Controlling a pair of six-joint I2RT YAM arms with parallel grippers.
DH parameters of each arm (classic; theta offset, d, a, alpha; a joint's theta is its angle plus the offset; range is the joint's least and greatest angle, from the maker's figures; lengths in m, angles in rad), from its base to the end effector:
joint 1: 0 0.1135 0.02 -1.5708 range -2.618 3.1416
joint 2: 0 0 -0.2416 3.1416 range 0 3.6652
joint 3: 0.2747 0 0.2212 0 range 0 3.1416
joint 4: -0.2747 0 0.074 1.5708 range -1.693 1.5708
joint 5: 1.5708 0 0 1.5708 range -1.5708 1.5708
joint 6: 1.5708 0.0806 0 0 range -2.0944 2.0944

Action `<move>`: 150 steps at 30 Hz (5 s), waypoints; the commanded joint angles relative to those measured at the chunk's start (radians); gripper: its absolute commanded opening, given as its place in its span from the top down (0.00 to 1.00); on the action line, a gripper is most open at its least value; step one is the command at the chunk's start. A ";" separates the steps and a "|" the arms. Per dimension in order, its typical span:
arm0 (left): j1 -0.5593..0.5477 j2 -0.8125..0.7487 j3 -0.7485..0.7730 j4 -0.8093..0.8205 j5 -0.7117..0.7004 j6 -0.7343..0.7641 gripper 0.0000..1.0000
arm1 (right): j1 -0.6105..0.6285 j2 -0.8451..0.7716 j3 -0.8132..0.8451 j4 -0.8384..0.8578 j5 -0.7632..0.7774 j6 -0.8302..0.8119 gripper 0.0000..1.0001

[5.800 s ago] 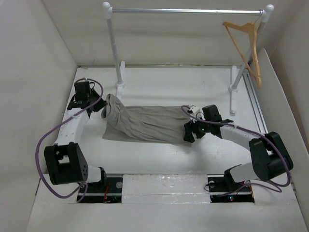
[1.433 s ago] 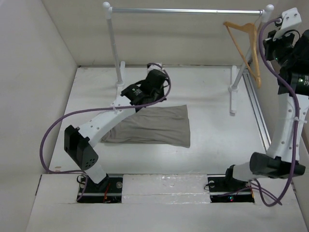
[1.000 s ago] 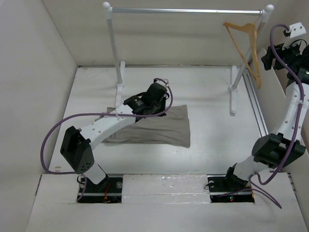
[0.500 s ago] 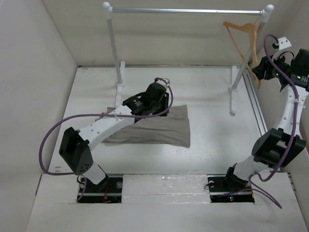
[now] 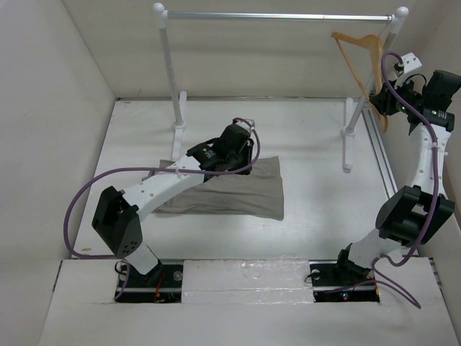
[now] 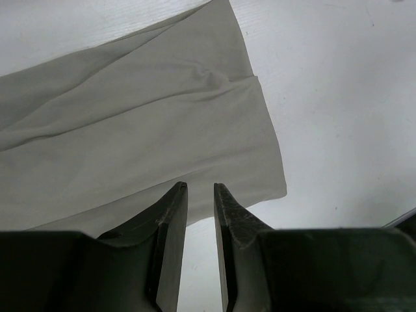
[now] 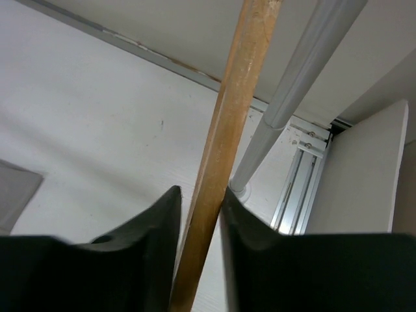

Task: Place the trousers on the hanger
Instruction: Grab a hanger with the right arm, then place trousers on hanger

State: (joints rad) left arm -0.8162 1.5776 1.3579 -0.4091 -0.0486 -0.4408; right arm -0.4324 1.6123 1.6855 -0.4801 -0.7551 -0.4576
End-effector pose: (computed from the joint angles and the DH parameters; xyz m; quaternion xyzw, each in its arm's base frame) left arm 0.2546 -0.2650 0.2764 0.1554 0.8773 -0.2492 0.3797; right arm 0.3499 -0.1006 0.3778 -0.2124 0.7739 0.0580 0.5937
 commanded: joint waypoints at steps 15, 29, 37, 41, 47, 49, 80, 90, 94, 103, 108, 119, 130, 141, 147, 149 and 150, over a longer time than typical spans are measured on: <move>0.002 0.028 0.269 -0.077 -0.011 0.019 0.64 | 0.142 -0.153 0.045 0.150 0.174 0.004 1.00; 0.002 0.108 0.676 -0.119 0.130 -0.047 0.40 | 0.322 -0.357 -0.121 0.200 0.533 -0.090 1.00; 0.002 0.140 0.692 -0.045 0.249 -0.131 0.37 | 0.517 -0.529 -0.368 0.176 0.825 -0.124 1.00; 0.002 0.162 0.679 0.025 0.288 -0.194 0.32 | 0.622 -0.607 -0.489 0.172 0.951 -0.090 1.00; 0.002 0.228 0.668 0.111 0.257 -0.268 0.29 | 0.846 -0.696 -0.636 0.141 1.132 -0.030 1.00; 0.002 0.251 0.670 0.131 0.262 -0.285 0.28 | 0.891 -0.709 -0.655 0.124 1.189 -0.007 1.00; 0.011 0.309 0.529 0.171 0.179 -0.409 1.00 | 1.327 -0.646 -0.691 -0.107 1.524 0.249 0.53; 0.011 0.240 0.215 0.348 0.220 -0.484 1.00 | 1.160 -0.969 -0.817 -0.137 0.956 0.270 0.05; 0.011 0.243 0.135 0.377 0.222 -0.489 1.00 | 1.043 -1.003 -0.885 -0.075 0.772 0.263 0.07; -0.018 0.185 -0.075 0.499 0.179 -0.539 1.00 | 0.870 -0.742 -0.942 0.124 0.436 0.246 1.00; -0.028 0.174 -0.177 0.555 0.060 -0.572 1.00 | 0.847 -0.605 -0.926 0.227 0.376 0.267 0.85; -0.028 0.262 -0.264 0.688 -0.013 -0.601 1.00 | 0.750 -0.324 -1.012 0.520 0.341 0.364 0.82; -0.028 0.320 -0.296 0.693 -0.004 -0.616 1.00 | 0.750 -0.146 -1.004 0.643 0.382 0.401 0.52; -0.028 0.325 -0.330 0.688 -0.010 -0.616 1.00 | 0.779 -0.074 -1.077 0.716 0.445 0.493 0.55; -0.028 0.329 -0.355 0.698 -0.007 -0.624 1.00 | 0.779 -0.031 -1.097 0.785 0.419 0.528 0.75; -0.028 0.329 -0.358 0.693 -0.011 -0.622 1.00 | 0.779 -0.026 -1.096 0.798 0.386 0.542 0.99; -0.028 0.326 -0.361 0.685 -0.020 -0.615 1.00 | 0.779 -0.060 -1.101 0.799 0.384 0.548 1.00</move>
State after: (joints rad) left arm -0.8471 1.8763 1.0443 0.4580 -0.0422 -1.0458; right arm 0.3412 1.5715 0.6048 0.2749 -0.3408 0.0566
